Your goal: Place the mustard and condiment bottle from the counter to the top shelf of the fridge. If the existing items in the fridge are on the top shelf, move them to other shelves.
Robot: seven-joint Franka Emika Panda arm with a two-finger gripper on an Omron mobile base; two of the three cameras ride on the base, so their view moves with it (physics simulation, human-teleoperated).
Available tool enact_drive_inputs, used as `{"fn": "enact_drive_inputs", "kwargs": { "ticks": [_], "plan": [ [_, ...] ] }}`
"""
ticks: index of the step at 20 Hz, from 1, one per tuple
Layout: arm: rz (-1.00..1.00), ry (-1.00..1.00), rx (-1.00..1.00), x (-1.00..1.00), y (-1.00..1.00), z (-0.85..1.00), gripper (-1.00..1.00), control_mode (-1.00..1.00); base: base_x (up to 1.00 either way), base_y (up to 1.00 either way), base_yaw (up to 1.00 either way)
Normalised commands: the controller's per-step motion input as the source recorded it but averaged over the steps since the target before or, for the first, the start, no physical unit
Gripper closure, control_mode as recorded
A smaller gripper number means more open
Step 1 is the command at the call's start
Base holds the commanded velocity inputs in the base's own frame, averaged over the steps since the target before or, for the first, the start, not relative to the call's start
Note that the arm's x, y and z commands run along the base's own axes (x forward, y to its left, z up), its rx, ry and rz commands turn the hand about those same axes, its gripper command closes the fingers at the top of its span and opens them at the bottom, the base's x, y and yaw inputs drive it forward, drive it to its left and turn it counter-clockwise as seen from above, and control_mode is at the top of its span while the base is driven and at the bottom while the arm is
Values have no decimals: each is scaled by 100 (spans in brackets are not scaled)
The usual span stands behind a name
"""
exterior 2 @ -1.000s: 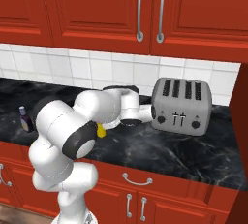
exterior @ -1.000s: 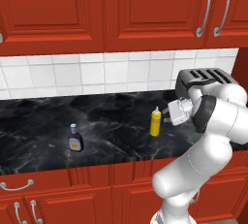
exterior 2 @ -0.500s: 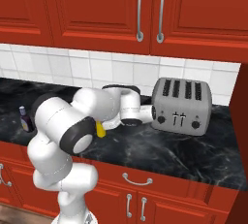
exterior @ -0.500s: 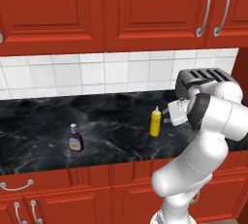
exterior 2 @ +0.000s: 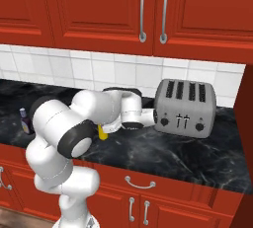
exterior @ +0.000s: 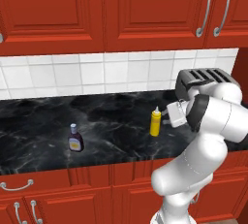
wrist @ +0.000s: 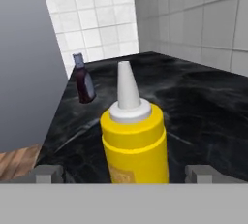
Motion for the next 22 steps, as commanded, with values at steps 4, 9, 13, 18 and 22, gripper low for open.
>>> {"fn": "enact_drive_inputs", "kwargs": {
  "ticks": [4,9,13,18,22],
  "plan": [
    [0,0,0,0,19,0,-100,-100,0,0,0],
    [0,0,0,0,18,0,-100,-100,0,0,0],
    [0,0,0,2,17,0,-100,-100,0,0,0],
    [0,0,0,0,24,0,-100,-100,0,0,0],
    [0,0,0,0,25,0,100,-100,0,0,0]
  ]
}}
